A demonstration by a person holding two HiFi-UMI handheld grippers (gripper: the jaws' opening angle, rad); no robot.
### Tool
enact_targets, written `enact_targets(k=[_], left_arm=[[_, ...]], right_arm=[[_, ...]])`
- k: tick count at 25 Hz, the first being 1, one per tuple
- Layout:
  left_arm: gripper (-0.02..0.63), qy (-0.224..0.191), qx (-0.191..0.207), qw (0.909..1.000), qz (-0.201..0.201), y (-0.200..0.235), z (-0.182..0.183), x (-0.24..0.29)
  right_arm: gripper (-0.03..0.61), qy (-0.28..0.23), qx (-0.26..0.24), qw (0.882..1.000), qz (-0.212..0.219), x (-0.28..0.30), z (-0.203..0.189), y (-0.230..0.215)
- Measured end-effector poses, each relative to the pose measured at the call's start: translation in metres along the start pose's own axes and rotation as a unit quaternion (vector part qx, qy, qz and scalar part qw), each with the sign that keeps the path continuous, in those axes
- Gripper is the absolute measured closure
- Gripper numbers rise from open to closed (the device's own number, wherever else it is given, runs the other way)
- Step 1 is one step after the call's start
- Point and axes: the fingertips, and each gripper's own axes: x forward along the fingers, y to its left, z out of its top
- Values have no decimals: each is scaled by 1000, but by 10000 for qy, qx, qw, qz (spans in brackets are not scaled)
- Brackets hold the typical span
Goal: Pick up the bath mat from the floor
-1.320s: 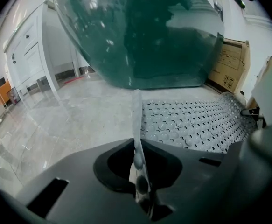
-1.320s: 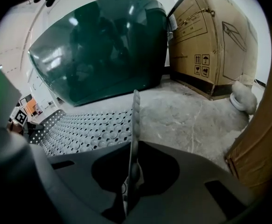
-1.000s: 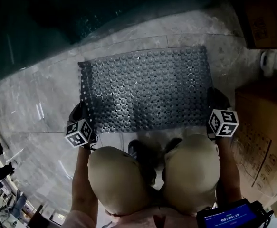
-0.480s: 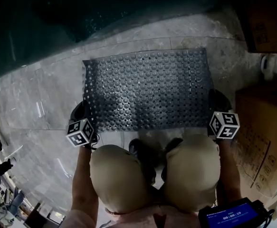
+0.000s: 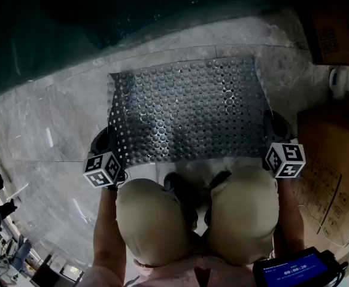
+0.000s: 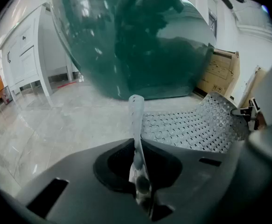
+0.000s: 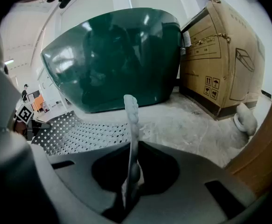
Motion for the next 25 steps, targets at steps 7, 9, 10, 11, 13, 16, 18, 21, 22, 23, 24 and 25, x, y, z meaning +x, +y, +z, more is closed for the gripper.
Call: enact_targets(k=[7, 9, 10, 11, 13, 16, 18, 21, 22, 23, 24, 25], left_arm=[[577, -116, 76, 9997, -194, -19, 11, -9], [577, -168, 70, 9996, -238, -23, 14, -10], [577, -188, 66, 9995, -260, -26, 16, -11], [577, -194, 65, 9994, -286, -28, 17, -11], [577, -197, 85, 9992, -333, -32, 18, -11], [577, -189, 89, 9991, -369, -35, 18, -11], [577, -170, 63, 9991, -387, -38, 21, -9], [577, -154, 73, 9989, -427, -39, 24, -9], [577, -150, 72, 9989, -442, -38, 25, -11], [577, -151, 68, 9988, -454, -37, 25, -13], [577, -155, 61, 9988, -466, -37, 26, -14], [577, -163, 51, 9987, -483, -38, 28, -16]], right_arm=[[549, -97, -121, 9997, 172, -8, 9, 15], [549, -121, -125, 9997, 192, -9, 12, 18], [549, -122, -118, 9997, 201, -9, 14, 20], [549, -121, -117, 9996, 213, -9, 15, 21], [549, -102, -153, 9995, 248, -9, 15, 22], [549, -34, -195, 9995, 263, -12, 13, 21], [549, -8, -179, 9996, 223, -11, 16, 20], [549, -7, -199, 9996, 182, -10, 20, 23], [549, -22, -217, 9996, 175, -11, 21, 27], [549, -33, -229, 9996, 174, -13, 22, 30], [549, -40, -235, 9996, 174, -14, 23, 34], [549, -47, -234, 9996, 171, -16, 24, 36]])
